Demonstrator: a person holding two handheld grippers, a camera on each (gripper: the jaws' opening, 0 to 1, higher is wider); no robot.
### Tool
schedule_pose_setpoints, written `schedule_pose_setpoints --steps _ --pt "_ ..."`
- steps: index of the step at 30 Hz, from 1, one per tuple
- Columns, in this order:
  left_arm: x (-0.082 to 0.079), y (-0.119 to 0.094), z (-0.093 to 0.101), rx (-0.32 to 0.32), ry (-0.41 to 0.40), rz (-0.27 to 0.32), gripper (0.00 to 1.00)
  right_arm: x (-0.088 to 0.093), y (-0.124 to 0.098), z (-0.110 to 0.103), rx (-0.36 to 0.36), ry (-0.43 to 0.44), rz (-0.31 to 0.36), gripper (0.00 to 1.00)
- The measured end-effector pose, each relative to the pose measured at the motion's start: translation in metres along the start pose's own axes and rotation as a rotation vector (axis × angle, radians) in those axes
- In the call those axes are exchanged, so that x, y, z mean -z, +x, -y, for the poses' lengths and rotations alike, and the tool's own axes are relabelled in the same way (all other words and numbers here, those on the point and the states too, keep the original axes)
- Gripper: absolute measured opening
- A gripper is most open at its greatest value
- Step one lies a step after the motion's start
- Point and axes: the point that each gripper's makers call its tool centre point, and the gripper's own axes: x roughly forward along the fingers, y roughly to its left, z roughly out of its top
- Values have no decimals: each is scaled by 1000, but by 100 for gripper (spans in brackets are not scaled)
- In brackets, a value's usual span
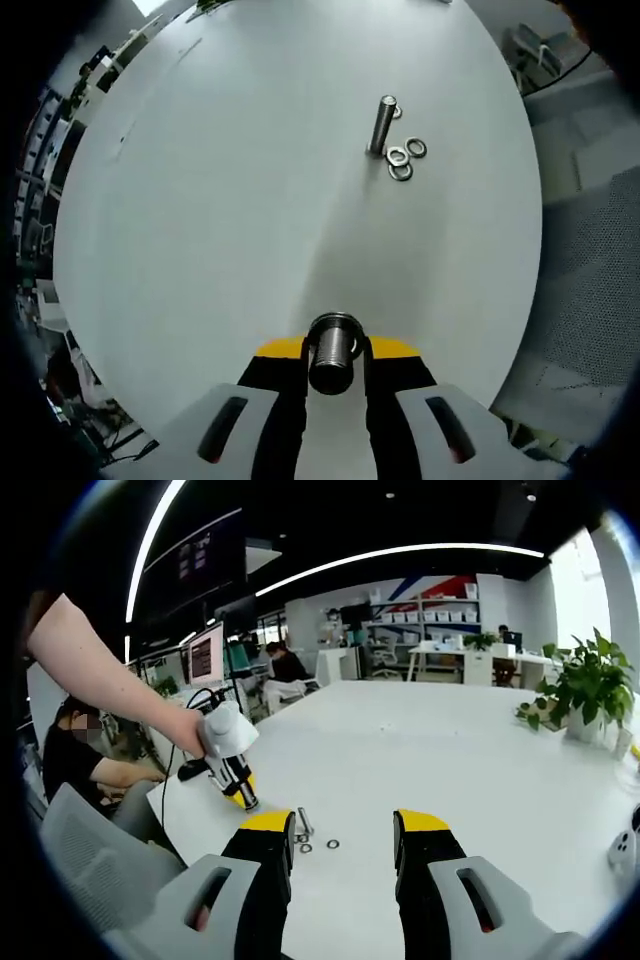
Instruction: Place the washer onto the threaded stud by aligning its center hole with the stud, sliding it down to the base, and recovering from edge contact or off-axis alignment until the washer reaches the visible bottom stop.
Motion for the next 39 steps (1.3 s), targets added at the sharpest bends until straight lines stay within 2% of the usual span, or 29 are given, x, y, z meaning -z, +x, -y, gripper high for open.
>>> schedule_pose_setpoints --steps 8,11,14,17,21,25,28,32,39 --pt "0 3 -1 12 -15 7 20 0 0 0 0 7 0 42" --pt "-3 2 -5 -15 -21 29 22 0 0 0 0 10 1 42" --pt "-3 -1 -8 -24 -61 40 28 1 0 0 -2 14 0 42" --pt "-3 -8 -10 -44 -81 63 28 1 0 0 -5 16 -1 42" --pt "-7 -21 -14 -80 -140 125 30 1 1 -2 -11 18 -2 42" --pt "-9 -36 -16 -120 -210 215 33 1 1 -3 -17 18 -2 42" --pt "-8 -52 -9 -143 -245 258 33 1 1 -3 -21 25 -3 42" --pt "0 -64 0 -178 -297 297 34 2 1 -4 -24 31 -4 42" --pt "14 -86 8 -253 -413 404 36 2 1 -5 -27 33 -6 42"
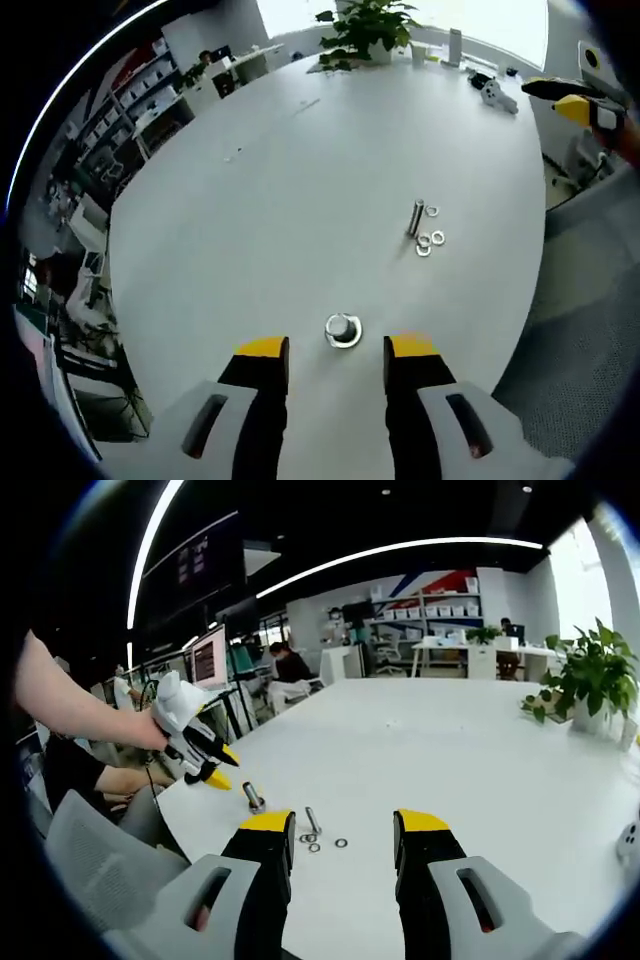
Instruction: Place the washer onto the threaded stud by aligning its center hole with the stud, sliding it down to the base, and recovering from edge contact or off-axis alignment until the washer reaches the visible bottom stop.
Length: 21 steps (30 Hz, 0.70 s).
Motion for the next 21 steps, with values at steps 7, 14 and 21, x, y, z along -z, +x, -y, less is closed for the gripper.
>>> schedule_pose_setpoints --steps 7,14,21 --pt "-2 -26 9 -57 -79 121 37 0 0 2 7 6 -1 42" --pt "-22 -49 15 -111 -155 280 37 0 0 3 17 -7 -2 42" --pt "-32 -64 15 -149 -209 404 37 1 1 8 34 -9 -12 42"
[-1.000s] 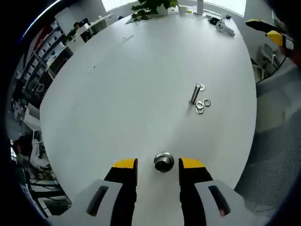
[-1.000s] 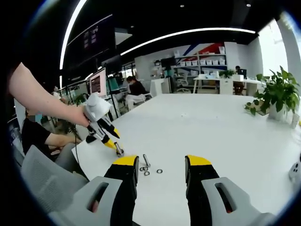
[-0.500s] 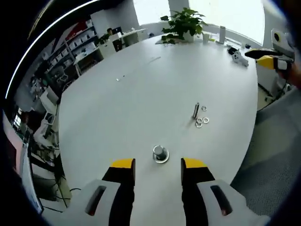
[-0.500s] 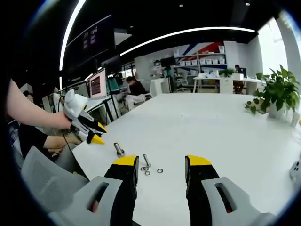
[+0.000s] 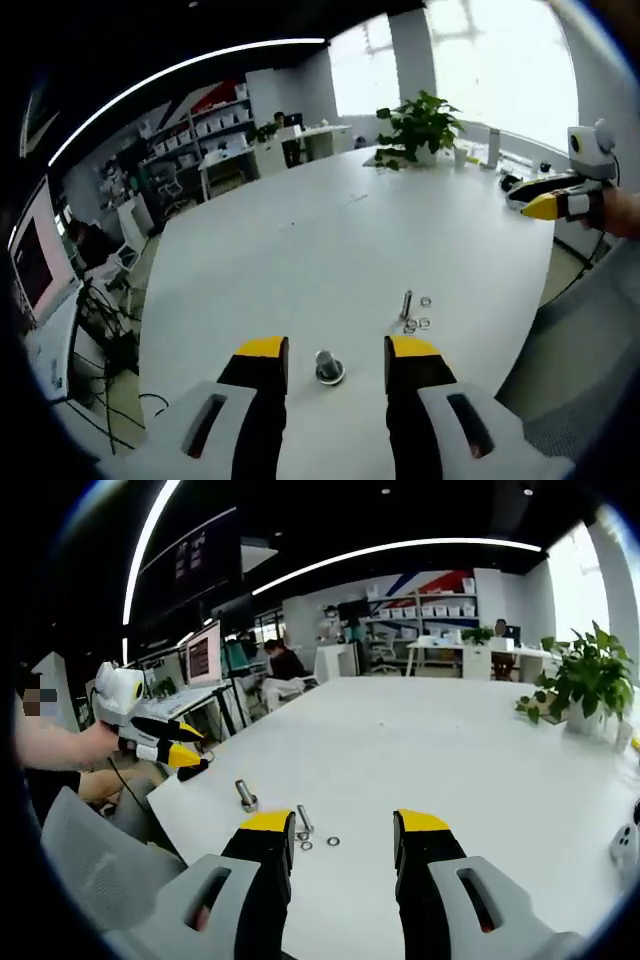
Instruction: Place the washer onto the threaded stud by aligning its center hole with the stud, sliding it down to the base, and recovering from edge contact or off-axis alignment until the washer reaches the visible bottom stop.
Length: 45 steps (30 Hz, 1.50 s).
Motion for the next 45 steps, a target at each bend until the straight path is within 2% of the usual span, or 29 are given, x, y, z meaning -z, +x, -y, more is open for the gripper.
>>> schedule_pose_setpoints --steps 8,13,18,24,30,37,40,45 --pt "-5 -5 10 -5 -9 66 37 5 -1 5 26 -11 -26 42" --pt "-2 -7 13 22 -25 86 36 6 -1 7 43 -38 -38 42" --pt "-11 -15 18 40 -44 126 36 11 0 8 58 -49 -61 42" --pt "-14 -18 26 55 -53 156 36 13 1 13 70 -70 -72 42" --pt "-14 -21 28 66 -56 172 36 11 2 18 99 -57 -77 42" --pt "-20 -23 30 73 -65 198 36 6 6 13 115 -94 -84 42" --pt "-26 -25 33 75 -27 205 35 6 7 14 119 -112 -90 42" --pt "-30 -27 30 77 -77 208 35 10 12 15 126 -113 -109 42"
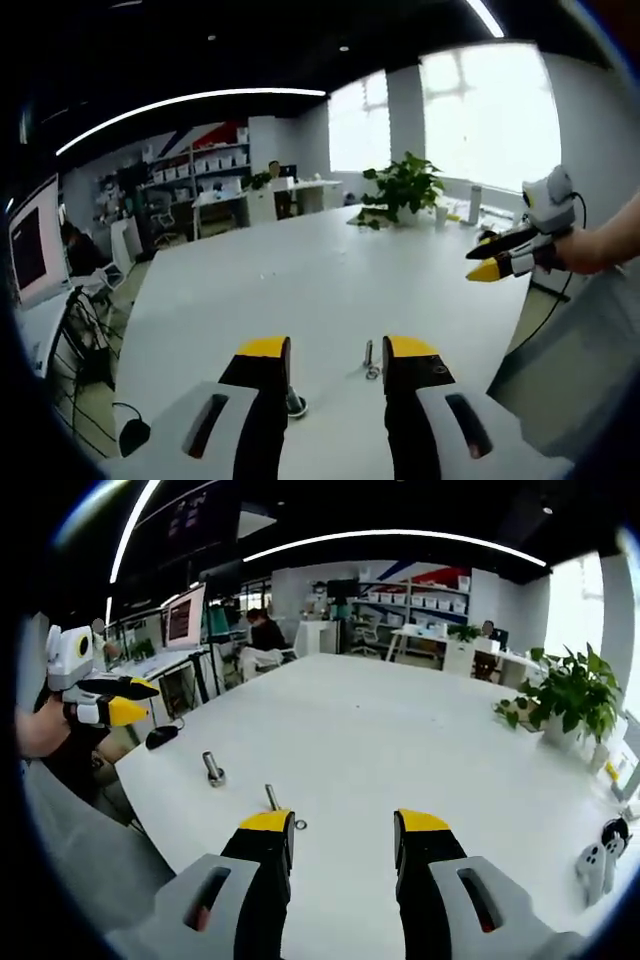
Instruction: Place the washer onto the threaded stud by aligning its center hole with the stud, sliding it down to the base, and recovering from edge contact or off-axis alignment until the washer reaches the visible bottom stop.
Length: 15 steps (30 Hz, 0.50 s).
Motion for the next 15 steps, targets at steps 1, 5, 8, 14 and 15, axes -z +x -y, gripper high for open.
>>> schedule_pose_setpoints --steps 1,5,8,14,15 --pt "-1 0 2 3 -24 -4 36 -1 1 0 1 -4 -1 42" --pt "-6 1 12 25 28 -4 36 -4 3 1 6 -2 0 42" --pt "-2 1 10 24 -38 -11 36 -9 7 2 5 2 7 42" --pt "-1 -5 9 7 -44 -19 37 -15 16 0 -6 -14 6 42" --pt "0 -5 9 9 -42 -19 37 -16 17 0 -7 -14 9 42"
